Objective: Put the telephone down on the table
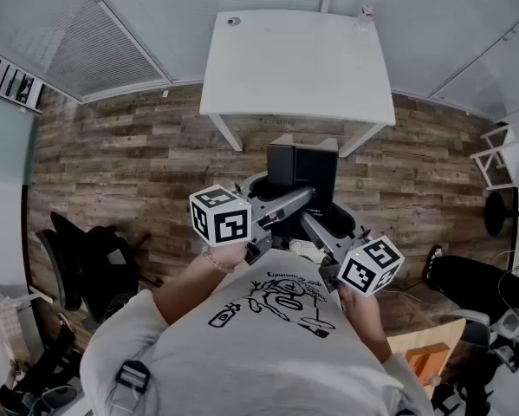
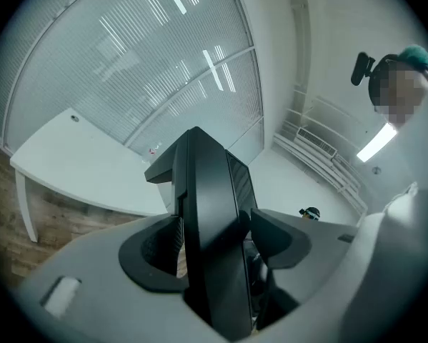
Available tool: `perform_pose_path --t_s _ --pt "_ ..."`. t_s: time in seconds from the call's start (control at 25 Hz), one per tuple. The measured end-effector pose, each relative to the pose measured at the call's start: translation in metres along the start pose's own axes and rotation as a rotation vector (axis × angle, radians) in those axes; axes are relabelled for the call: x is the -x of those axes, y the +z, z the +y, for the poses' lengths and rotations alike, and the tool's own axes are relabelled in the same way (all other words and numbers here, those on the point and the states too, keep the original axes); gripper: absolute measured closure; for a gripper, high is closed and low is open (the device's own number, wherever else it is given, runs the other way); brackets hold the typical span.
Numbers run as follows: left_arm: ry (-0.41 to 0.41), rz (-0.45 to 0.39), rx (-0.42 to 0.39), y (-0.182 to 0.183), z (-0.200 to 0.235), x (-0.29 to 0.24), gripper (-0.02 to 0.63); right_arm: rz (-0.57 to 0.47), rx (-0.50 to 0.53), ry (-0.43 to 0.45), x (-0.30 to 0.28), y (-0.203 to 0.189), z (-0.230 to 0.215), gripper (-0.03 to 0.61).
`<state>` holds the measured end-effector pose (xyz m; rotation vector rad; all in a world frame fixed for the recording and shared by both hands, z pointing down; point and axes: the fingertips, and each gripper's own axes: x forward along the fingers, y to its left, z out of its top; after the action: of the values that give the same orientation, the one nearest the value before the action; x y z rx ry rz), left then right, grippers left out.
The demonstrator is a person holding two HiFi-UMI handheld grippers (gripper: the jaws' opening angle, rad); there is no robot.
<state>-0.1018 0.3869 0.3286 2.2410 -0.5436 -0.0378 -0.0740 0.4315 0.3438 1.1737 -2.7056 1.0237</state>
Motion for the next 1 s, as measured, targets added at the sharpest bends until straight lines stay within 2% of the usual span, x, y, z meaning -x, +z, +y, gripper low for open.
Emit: perform_pose_path --t_s 0.64,0.88,1.0 --pt "0.009 -0.008 -0.006 0.009 0.004 0.009 0.316 -0.01 -0.006 0.003 -0.01 0.004 0.008 0.356" --pt "0.002 -0.003 0.011 0.025 0.042 0.052 0.316 -0.004 -0.019 -0.013 -0.064 -0.007 0.031 0.356" --pt "0.004 0.003 0.019 0.027 0.049 0.056 0.316 0.0 -0.03 -0.018 -0.071 -0.008 0.032 0.356"
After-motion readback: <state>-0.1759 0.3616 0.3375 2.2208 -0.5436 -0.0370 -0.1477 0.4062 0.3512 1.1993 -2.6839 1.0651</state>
